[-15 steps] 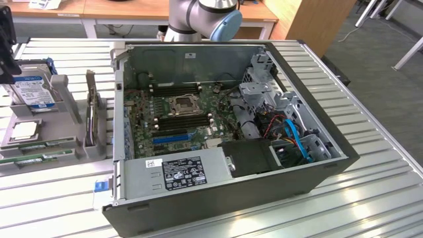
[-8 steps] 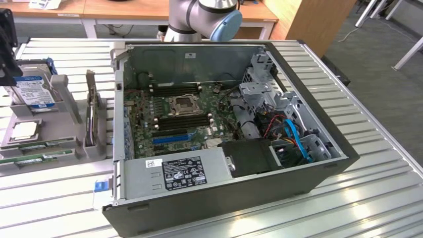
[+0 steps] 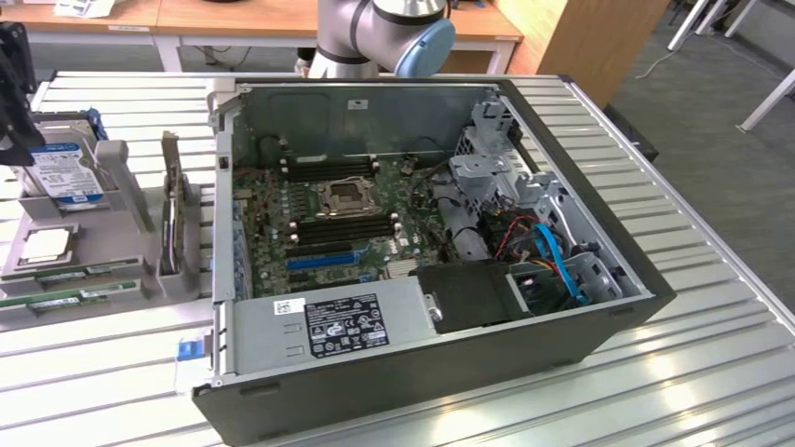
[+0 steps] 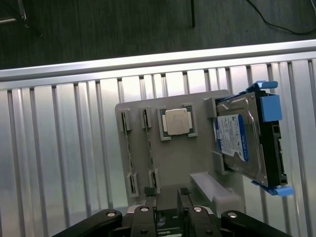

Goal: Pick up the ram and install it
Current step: 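Pick up the ram and move it above insertion slot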

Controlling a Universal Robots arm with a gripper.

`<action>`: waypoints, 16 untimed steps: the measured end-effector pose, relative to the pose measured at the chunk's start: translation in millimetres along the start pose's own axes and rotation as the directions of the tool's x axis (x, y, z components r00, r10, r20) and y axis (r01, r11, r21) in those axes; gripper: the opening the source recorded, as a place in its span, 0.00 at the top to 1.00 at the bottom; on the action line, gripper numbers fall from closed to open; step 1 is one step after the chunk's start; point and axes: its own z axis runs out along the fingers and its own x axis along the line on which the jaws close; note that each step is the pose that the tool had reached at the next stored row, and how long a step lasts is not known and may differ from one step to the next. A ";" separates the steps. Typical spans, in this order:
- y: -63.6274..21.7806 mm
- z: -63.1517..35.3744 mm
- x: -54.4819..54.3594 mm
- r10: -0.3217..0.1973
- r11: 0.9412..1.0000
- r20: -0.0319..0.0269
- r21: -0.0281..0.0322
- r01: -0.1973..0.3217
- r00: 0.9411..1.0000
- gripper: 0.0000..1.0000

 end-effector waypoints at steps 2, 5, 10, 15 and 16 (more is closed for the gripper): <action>-0.1 1.6 0.0 0.000 1.000 0.000 0.000 0.000 1.000 0.69; -0.1 4.0 0.1 0.000 1.000 0.000 0.000 0.000 1.000 0.69; -0.3 8.0 0.2 0.000 1.000 0.000 0.000 0.000 1.000 0.69; -0.4 11.6 0.2 0.000 1.000 0.000 0.000 0.000 1.000 0.69; -0.4 12.2 0.2 0.000 1.000 0.000 0.000 0.000 1.000 0.69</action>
